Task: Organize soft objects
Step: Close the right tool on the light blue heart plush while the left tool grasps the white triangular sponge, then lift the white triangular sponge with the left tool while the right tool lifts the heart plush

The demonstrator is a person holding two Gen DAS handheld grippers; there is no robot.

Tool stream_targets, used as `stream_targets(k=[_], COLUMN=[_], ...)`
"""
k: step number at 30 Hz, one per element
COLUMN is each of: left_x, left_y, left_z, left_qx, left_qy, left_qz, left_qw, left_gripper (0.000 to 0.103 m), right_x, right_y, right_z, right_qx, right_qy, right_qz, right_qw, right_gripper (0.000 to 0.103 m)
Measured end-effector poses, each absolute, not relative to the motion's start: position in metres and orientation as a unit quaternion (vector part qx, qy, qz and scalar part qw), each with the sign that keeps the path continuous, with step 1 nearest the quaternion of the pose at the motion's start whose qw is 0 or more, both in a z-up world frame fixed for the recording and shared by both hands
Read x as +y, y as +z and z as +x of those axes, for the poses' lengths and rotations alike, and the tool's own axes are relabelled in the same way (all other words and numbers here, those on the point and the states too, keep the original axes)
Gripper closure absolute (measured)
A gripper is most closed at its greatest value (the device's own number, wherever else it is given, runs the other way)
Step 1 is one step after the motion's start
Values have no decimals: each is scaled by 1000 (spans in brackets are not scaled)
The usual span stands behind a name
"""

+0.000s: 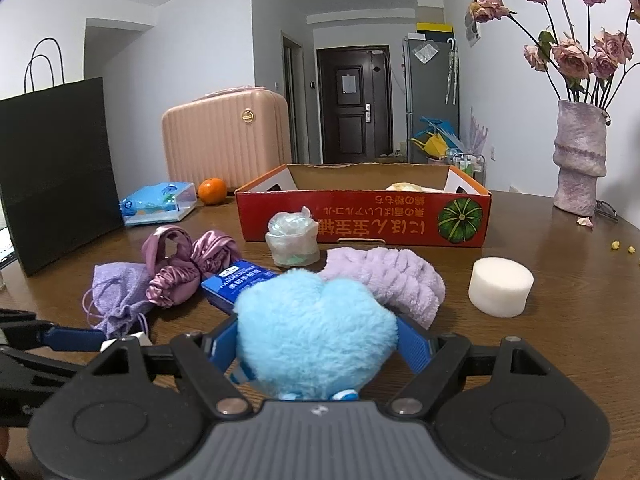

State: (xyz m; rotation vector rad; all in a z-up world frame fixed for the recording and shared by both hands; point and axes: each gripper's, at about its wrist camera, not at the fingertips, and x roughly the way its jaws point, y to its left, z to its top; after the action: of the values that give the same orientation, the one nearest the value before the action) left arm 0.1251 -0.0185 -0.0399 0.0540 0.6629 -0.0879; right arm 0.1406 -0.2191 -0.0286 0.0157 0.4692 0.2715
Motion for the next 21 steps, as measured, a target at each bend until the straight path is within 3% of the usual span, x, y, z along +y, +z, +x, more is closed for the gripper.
stream_targets(k=[5,10,21], left_x=[-16,-13,-10], left_y=[-43,-44,-42], left_z=[130,131,129], left_qx=[333,335,330], left_qy=[-43,-43,-51], left_qz=[16,10,3], left_qw=[942,941,943], left_gripper=[50,66,69], right_x=[-219,-220,-219], right_y=[-28,-28,-29], right_z=[140,140,140], right_qx=[230,230,232], right_qy=[137,138,137], right_qz=[9,9,8], right_qw=[963,963,963], right_gripper=[23,23,23])
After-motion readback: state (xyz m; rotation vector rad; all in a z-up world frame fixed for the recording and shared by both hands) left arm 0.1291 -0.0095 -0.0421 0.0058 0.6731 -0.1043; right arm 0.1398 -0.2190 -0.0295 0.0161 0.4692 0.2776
